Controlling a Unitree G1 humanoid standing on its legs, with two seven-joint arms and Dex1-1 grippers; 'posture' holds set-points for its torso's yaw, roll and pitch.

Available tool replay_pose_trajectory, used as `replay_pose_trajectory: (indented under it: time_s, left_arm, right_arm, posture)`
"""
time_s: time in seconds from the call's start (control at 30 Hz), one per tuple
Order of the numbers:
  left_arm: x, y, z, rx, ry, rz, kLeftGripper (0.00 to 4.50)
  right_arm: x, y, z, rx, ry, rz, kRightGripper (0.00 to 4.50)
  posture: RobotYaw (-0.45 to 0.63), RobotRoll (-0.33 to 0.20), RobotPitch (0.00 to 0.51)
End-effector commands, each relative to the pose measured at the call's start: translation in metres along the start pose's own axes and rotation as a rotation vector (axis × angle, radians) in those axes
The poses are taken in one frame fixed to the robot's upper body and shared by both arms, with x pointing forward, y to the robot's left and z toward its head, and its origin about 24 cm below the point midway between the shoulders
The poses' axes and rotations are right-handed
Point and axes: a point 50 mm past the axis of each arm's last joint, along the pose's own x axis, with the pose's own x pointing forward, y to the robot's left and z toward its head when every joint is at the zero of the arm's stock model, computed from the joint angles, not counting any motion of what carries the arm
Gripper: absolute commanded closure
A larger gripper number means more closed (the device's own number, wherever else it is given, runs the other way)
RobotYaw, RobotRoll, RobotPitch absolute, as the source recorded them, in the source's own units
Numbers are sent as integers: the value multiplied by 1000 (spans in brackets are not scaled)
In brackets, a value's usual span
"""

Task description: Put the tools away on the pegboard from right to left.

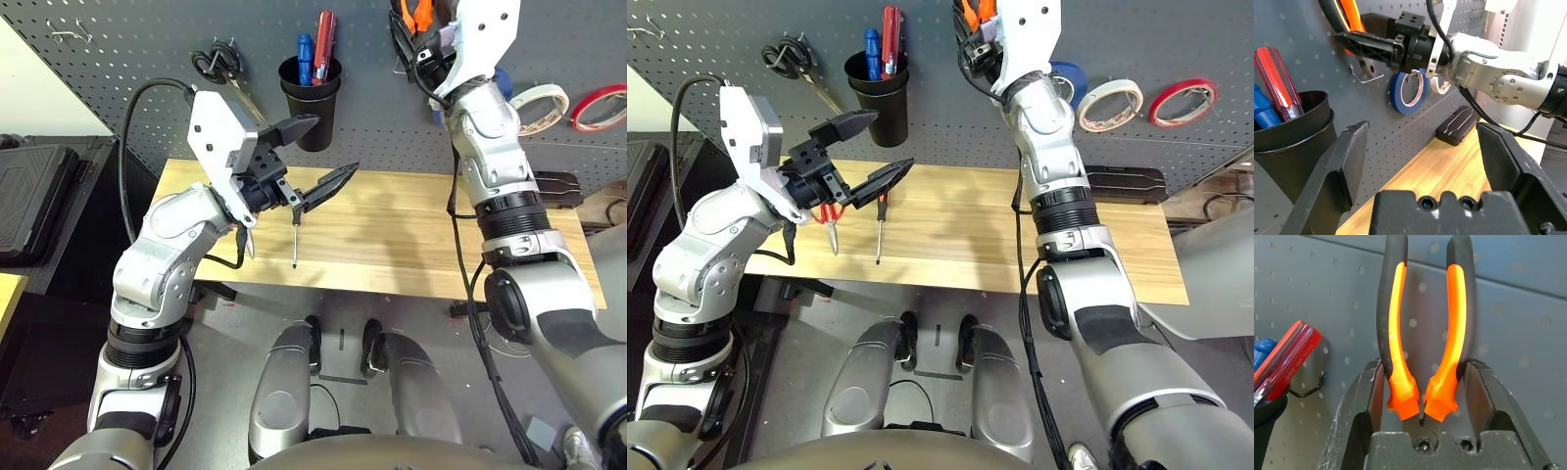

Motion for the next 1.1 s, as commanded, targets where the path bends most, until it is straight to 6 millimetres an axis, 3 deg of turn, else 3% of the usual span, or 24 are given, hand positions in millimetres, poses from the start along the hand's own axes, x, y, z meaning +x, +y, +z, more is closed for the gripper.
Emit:
replay_pose_trajectory:
  time_s: [0.03, 0.1, 0.3, 0.43, 0.7, 0.87, 1.0, 1.1]
  left_arm:
    - [0, -5, 0, 9, 8, -16, 0]
    - [0, -5, 0, 10, 8, -16, 0]
    - [1, -5, -1, 13, 10, -17, 0]
    - [0, -5, -1, 14, 12, -18, 0]
    - [-1, -5, -3, 12, 18, -14, 0]
    - [-2, -2, -5, 26, 32, 4, 0]
    - [-6, 1, -14, 36, 90, 29, 0]
    - [-10, 5, -26, 56, 157, 61, 0]
  right_arm:
    - [-3, -4, -7, 23, 24, -36, 1924]
    - [-6, -4, -12, 20, 45, -37, 1924]
    - [-15, -1, -8, -55, -33, -9, 14]
    - [-23, -1, -5, -80, -88, -4, 14]
    - [-62, -13, -7, -136, -117, -2, 14]
    - [-99, -11, -19, -94, 23, 108, 14]
    - [-124, -10, -29, 54, 157, 149, 14]
    - [-145, -2, -35, 100, 257, 287, 14]
  posture:
    - [248, 0, 235]
    - [248, 0, 235]
    - [246, 0, 234]
    - [246, 0, 236]
    - [247, 0, 239]
    - [245, 0, 244]
    - [236, 0, 244]
    - [233, 0, 243]
